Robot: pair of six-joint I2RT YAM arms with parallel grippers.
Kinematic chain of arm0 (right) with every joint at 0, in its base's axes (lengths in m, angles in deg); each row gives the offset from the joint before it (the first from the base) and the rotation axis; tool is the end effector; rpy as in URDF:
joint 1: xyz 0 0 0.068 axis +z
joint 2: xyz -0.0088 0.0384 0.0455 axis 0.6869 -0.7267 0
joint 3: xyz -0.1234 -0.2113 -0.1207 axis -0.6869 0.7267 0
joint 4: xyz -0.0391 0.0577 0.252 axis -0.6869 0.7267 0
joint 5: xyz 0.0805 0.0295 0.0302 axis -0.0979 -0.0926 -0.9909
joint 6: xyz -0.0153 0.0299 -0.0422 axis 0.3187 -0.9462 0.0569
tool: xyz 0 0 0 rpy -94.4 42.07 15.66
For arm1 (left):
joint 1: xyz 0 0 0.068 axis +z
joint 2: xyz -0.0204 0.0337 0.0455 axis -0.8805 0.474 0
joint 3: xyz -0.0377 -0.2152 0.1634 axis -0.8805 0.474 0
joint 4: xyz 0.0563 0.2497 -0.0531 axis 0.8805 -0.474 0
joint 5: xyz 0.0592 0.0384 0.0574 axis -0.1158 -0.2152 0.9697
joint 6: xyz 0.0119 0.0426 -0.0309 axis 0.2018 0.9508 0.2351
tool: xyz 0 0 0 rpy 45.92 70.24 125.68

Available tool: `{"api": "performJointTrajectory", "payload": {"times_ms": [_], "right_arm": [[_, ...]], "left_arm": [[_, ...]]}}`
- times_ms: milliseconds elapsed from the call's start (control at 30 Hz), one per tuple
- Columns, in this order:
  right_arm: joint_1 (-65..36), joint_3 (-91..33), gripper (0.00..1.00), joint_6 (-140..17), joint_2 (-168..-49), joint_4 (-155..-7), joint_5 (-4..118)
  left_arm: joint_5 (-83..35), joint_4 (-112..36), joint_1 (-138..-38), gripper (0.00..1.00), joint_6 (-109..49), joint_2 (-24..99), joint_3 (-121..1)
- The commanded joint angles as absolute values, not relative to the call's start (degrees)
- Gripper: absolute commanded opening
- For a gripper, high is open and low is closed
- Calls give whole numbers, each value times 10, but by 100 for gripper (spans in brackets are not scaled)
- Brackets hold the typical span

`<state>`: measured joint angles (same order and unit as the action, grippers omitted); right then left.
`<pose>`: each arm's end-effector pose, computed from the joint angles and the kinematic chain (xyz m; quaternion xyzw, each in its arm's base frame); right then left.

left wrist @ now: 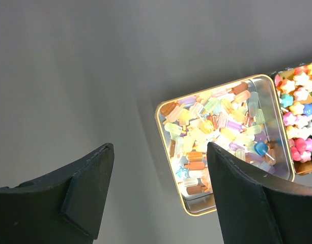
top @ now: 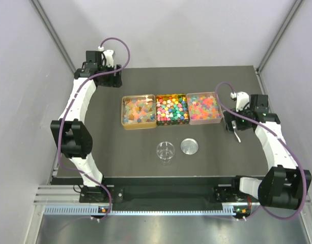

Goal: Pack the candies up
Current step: Pick up the spatula from the center of the board.

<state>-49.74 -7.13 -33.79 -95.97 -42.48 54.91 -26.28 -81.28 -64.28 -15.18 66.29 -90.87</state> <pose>0.2397 -0.0203 0.2652 -0.1484 0.9363 0.0087 0.3181 0.4122 -0.0250 0.3496 0.0827 0.9087 -0.0809 0.4011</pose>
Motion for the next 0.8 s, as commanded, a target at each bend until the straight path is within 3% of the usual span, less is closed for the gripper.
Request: {"api": "performJointTrajectory", "payload": {"times_ms": [0,467,767], "right_arm": [[-521,-45,100,-182,-922,-392,440],[-581,-6,92,-129,-999,-458,416],[-603,-37,78,-82,-1075,-443,376]], "left_arm": [[-250,-803,-646,78,-137,654,-922],[-238,-807,-663,75,-118,646,-906],[-209,-810,-692,75,-99,645,-896]]}}
